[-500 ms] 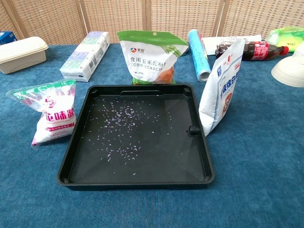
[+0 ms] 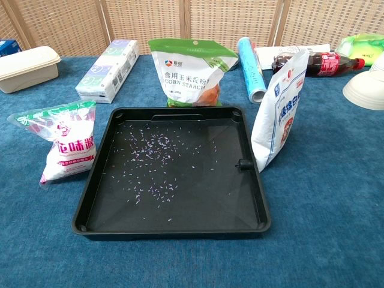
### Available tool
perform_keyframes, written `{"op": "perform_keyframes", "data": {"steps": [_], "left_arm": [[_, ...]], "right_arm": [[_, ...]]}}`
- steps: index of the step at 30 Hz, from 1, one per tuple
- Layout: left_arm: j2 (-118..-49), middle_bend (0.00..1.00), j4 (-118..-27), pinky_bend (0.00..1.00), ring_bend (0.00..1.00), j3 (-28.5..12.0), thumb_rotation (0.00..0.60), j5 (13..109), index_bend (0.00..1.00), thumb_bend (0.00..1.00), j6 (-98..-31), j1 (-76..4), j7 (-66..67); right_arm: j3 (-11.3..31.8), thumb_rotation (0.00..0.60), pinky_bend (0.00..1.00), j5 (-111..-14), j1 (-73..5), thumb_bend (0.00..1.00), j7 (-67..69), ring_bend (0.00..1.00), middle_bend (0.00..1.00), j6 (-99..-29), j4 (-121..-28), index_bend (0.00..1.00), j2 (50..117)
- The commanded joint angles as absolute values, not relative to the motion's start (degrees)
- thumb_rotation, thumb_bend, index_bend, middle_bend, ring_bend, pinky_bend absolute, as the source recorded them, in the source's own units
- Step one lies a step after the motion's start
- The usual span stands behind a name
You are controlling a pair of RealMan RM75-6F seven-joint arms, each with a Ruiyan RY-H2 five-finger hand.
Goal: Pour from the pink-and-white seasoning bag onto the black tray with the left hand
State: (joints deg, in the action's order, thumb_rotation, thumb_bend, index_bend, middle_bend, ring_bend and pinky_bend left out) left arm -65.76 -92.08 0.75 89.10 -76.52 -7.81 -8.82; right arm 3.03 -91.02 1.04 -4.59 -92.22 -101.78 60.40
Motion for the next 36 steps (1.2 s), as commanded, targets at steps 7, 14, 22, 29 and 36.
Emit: {"op": "perform_keyframes", "data": {"steps": [7,14,22,29,36], "left_arm": [[-76.25,0.0,-85.05,0.05,0.02,-1.01,0.6,86.98,0.0,0.0,-65.49,-15.45,-20.03],[-80.72,0.0,-83.3,0.05,0.02,-2.5,0.6,84.17,0.0,0.0,-62.38,-17.76,-21.77],[-84.01,0.0,-82.49,0.05,0.02,-3.02,0.6,83.0,0.0,0.0,-60.98,-19.49,-20.22],[-85.58,0.0,-83.72,0.05,0.02,-3.26,0.6,81.54,0.06,0.01,-61.14,-19.95,-16.49],[-87.19,0.06,-84.42,0.08,0.08,-3.62,0.6,79.68,0.17,0.08,-62.46,-19.84,-10.32]], "right_arm": [[3.1,0.6,0.09,-90.77,1.08,0.0,-4.16,0.09,0.0,-92.22,-101.83,0.0,60.19],[3.22,0.6,0.09,-90.45,0.99,0.0,-3.45,0.09,0.0,-92.02,-101.77,0.0,59.98],[3.29,0.6,0.09,-90.3,0.97,0.0,-3.11,0.09,0.0,-92.0,-101.8,0.0,59.86],[3.4,0.6,0.09,-90.16,1.03,0.0,-2.57,0.09,0.0,-92.14,-101.85,0.0,59.69],[3.55,0.6,0.09,-89.97,1.14,0.0,-1.62,0.09,0.0,-92.39,-101.87,0.0,59.36]]}}
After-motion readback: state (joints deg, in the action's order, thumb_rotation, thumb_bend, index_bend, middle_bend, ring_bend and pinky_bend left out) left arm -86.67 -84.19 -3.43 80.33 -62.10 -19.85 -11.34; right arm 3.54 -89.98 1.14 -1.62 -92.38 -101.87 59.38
